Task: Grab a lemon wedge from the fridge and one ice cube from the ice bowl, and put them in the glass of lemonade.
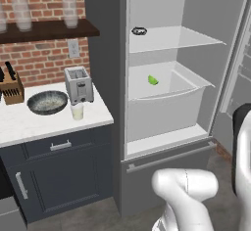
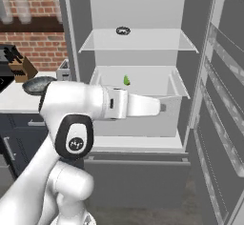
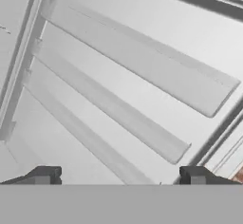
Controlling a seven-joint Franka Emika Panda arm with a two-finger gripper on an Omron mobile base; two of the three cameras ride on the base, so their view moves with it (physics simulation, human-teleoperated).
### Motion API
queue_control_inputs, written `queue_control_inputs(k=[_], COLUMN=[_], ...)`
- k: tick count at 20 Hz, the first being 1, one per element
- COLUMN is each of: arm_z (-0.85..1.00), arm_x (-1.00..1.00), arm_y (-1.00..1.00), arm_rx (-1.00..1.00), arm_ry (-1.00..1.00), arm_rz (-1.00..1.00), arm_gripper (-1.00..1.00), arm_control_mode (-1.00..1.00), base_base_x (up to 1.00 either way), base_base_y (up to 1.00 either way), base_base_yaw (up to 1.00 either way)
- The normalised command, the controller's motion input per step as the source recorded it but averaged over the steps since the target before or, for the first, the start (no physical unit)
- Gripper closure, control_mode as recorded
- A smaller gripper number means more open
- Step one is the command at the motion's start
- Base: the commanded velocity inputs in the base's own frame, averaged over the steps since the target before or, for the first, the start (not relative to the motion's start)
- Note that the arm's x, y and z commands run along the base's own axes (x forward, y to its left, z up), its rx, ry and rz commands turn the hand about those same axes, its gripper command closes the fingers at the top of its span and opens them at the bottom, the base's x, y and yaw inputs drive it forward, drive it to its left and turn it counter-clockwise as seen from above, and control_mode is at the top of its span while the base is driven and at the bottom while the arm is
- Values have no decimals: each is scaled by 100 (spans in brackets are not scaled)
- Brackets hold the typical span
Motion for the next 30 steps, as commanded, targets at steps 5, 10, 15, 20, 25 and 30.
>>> queue_control_inputs(k=[5, 10, 15, 20, 25, 30], arm_z=[0, -47, -73, -1, 23, 12], arm_x=[56, 62, 7, -29, -41, -35], arm_y=[98, 100, 86, 37, 18, 6], arm_rx=[42, 39, 30, 3, 0, 0], arm_ry=[-1, -5, 1, 4, 0, 0], arm_rz=[27, 29, 38, 28, 11, 0], arm_gripper=[-100, -100, -100, -100, -100, -100], arm_control_mode=[-100, -100, -100, -100, -100, -100], base_base_x=[0, 0, 0, 0, 0, 0], base_base_y=[0, 0, 0, 0, 0, 0], base_base_yaw=[0, 0, 0, 0, 0, 0])
